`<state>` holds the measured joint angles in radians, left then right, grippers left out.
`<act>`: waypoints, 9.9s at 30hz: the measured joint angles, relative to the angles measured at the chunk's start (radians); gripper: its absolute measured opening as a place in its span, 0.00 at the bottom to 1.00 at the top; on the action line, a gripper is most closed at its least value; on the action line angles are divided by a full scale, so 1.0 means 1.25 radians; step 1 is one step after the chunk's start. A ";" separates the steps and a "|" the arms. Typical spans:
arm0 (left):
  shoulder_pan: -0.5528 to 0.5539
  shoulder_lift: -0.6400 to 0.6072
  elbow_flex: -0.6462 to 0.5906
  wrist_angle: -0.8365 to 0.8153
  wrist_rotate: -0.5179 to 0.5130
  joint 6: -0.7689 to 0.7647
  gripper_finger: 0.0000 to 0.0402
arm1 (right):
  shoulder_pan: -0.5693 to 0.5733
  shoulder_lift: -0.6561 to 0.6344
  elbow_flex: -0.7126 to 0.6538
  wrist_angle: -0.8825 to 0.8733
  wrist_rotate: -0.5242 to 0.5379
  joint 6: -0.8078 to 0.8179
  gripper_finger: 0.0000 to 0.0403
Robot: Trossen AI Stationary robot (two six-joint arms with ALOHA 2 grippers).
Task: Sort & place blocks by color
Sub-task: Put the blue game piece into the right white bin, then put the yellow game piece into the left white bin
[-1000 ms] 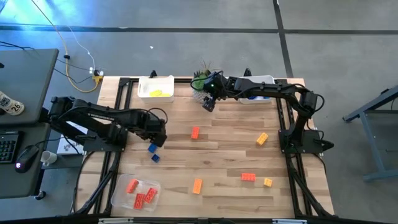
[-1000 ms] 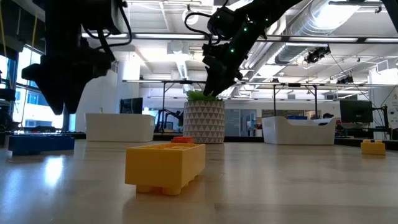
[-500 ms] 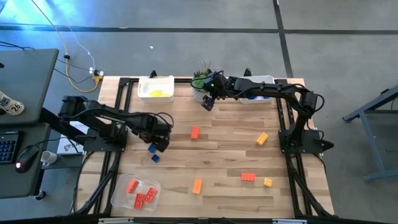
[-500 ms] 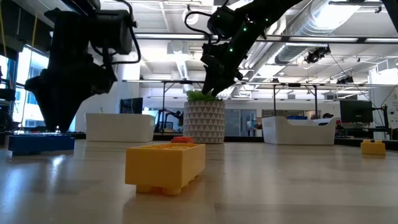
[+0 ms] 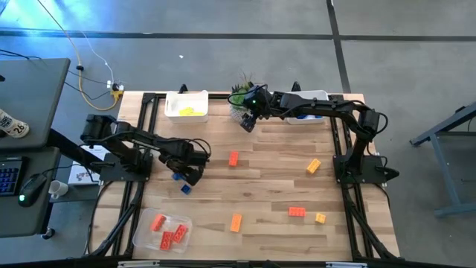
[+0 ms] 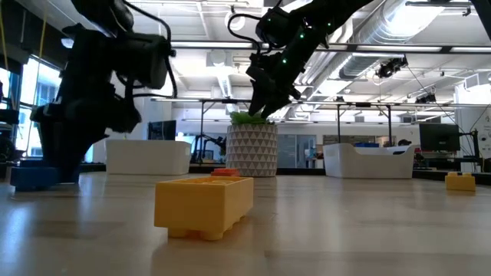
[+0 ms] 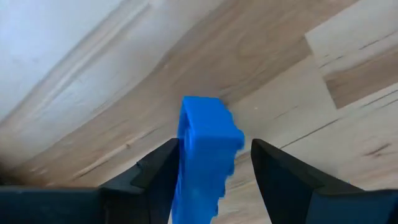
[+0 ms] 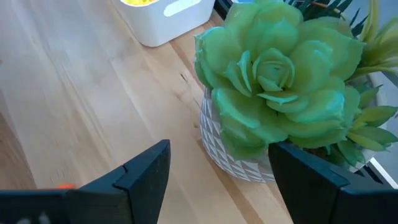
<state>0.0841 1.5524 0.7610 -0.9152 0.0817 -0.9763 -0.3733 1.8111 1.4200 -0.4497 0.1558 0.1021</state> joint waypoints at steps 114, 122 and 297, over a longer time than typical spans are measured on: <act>0.374 -0.262 0.091 0.846 0.092 0.428 0.55 | -0.005 0.001 0.000 -0.019 -0.357 0.106 0.20; 0.374 -0.262 0.091 0.830 0.093 0.428 0.54 | -0.005 0.001 0.000 -0.226 -0.182 0.080 0.20; 0.374 -0.261 0.091 0.686 0.000 0.742 0.54 | 0.419 -0.455 -0.590 -0.509 0.029 1.741 0.50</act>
<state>0.5510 1.2257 0.8749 -0.0578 0.0818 -0.0486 0.1511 1.2425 0.6823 -1.0864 0.1924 2.2786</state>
